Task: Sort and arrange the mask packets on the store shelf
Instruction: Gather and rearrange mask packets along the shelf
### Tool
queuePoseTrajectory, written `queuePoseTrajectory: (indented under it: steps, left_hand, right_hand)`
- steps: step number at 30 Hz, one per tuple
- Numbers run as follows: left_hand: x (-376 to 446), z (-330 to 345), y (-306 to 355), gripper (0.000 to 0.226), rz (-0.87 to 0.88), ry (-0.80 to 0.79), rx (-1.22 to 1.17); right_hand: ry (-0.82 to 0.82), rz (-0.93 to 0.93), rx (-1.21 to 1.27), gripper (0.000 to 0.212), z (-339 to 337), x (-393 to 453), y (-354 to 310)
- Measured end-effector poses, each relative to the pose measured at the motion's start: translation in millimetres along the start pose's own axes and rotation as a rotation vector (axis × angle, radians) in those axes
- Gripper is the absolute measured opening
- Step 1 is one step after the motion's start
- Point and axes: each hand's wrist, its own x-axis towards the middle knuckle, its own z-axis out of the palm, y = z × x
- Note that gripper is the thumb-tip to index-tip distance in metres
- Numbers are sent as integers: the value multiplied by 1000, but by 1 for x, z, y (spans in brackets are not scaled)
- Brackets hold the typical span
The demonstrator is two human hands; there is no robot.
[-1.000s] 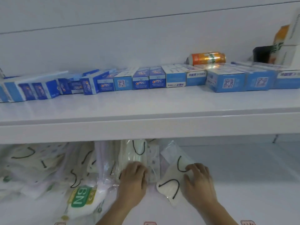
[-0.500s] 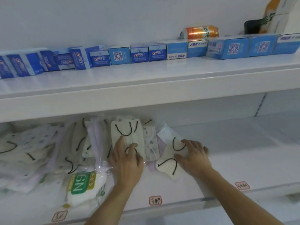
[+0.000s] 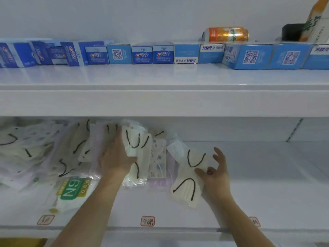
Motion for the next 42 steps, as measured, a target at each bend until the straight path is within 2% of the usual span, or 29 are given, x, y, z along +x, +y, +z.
queuePoseTrajectory:
  steps: [2,4,6,8,10,11,13,16,18,21,24,28,29,30,31,33,35,37,40,42]
  left_hand:
    - [2,-1,0,108,6,60,-49]
    - [3,1,-2,88,-36,67,-149]
    - [0,6,-4,73,-119,39,-280]
    - [-10,12,-8,74,-115,72,-379]
    - [-23,22,-14,69,-39,108,-354]
    - [-29,28,-18,56,-7,119,-303]
    - [-38,38,-27,33,56,195,-166]
    - [-44,42,-29,29,102,273,-141]
    - [-47,39,-21,29,120,224,-172]
    - [-51,46,-11,35,193,46,-106]
    - [-53,57,-10,52,248,8,-40]
    - [-61,54,-2,103,230,-45,-16]
    - [-63,51,-1,110,222,-73,-34]
    - [-65,49,-1,108,218,-95,-58]
    - [-67,47,0,95,210,-100,-93]
    - [-70,46,-4,47,217,-43,-179]
    - [-70,50,-12,21,253,34,-205]
    - [-66,56,-18,16,254,31,-135]
    - [-62,63,-19,24,297,-5,-161]
    - [-67,63,-15,29,345,-24,-172]
  right_hand:
    - [26,80,180,92,0,-1,-3]
    - [45,111,271,82,-3,2,-4]
    - [17,117,268,54,-6,6,-4]
    - [-35,108,239,25,-8,8,-1]
    - [-77,78,162,13,-8,8,1]
    - [-95,50,123,11,-7,8,3]
    - [-105,4,64,11,-6,6,4]
    - [-91,-77,-94,21,-3,5,6]
    - [-61,-95,-107,21,1,4,5]
    - [-61,-64,-80,19,11,1,1]
    - [-142,-43,-111,17,32,-2,-1]
    - [-186,-70,-275,13,61,-15,2]
    - [-175,-81,-296,14,64,-19,4]
    - [-162,-103,-317,15,67,-22,5]
    - [-154,-129,-337,15,67,-23,6]
    - [-149,-148,-361,13,66,-24,8]
    - [-154,-130,-353,10,65,-25,7]
    - [-170,-115,-365,12,66,-26,5]
    - [-197,-95,-383,42,66,-26,5]
    - [-192,-98,-343,53,64,-25,9]
